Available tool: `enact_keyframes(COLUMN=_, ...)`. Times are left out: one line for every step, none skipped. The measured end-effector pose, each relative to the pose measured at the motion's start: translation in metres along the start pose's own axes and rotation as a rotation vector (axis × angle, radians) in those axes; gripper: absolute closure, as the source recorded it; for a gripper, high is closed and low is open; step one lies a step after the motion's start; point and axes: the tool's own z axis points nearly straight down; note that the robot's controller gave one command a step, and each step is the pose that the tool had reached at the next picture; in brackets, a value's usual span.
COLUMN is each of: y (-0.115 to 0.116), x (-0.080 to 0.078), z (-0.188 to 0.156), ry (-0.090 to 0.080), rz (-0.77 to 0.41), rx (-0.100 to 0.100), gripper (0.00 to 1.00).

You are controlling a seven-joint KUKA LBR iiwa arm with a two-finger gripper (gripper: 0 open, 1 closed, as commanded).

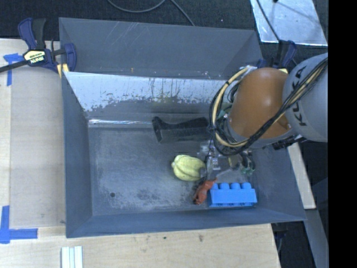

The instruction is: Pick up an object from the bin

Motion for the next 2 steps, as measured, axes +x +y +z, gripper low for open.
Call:
enact_keyframes(y=-0.022, x=0.002, z=-0.009, ry=-0.021, rz=-0.162, rx=0.003, gripper=1.0)
enact_keyframes(y=-0.001, x=-0.023, z=-0.185, ry=-0.01, rz=0.037, rx=0.0, gripper=1.0)
